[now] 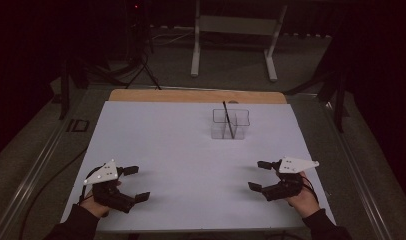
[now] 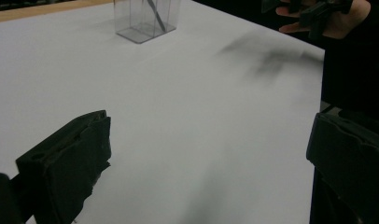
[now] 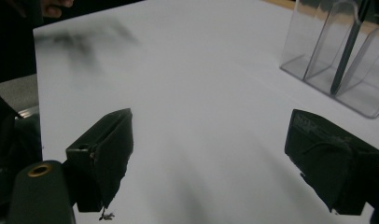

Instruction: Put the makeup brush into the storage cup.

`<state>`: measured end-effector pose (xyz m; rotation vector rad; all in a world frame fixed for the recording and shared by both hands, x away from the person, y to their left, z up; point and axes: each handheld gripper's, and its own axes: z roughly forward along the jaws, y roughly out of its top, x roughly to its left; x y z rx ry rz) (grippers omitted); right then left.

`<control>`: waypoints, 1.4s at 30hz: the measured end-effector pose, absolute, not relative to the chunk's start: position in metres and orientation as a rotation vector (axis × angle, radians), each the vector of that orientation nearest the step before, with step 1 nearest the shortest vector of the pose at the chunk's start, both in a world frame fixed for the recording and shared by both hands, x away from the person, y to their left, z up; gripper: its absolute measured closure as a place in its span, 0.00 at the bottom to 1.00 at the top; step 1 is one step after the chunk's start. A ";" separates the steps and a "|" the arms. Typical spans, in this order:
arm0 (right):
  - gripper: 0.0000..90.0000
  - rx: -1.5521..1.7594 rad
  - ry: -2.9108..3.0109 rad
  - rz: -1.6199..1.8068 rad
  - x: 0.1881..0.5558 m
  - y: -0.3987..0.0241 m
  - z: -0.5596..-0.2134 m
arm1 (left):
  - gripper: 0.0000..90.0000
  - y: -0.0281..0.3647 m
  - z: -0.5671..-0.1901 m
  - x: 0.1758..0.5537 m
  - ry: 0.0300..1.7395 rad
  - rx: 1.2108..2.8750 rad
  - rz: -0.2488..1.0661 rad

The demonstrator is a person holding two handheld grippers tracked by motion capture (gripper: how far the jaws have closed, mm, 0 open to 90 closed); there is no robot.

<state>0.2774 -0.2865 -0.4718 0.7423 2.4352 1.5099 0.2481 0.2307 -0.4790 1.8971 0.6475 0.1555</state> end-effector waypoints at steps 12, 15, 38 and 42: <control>0.17 0.794 2.467 1.455 0.271 -0.300 -0.492 | 0.01 0.244 -0.494 0.245 0.702 1.896 0.173; 0.17 0.802 2.458 1.453 0.269 -0.303 -0.494 | 0.01 0.246 -0.497 0.244 0.704 1.915 0.175; 0.17 0.880 2.465 1.432 0.264 -0.317 -0.504 | 0.01 0.254 -0.507 0.238 0.735 1.890 0.169; 0.17 0.891 2.458 1.435 0.264 -0.318 -0.504 | 0.01 0.253 -0.508 0.238 0.736 1.897 0.164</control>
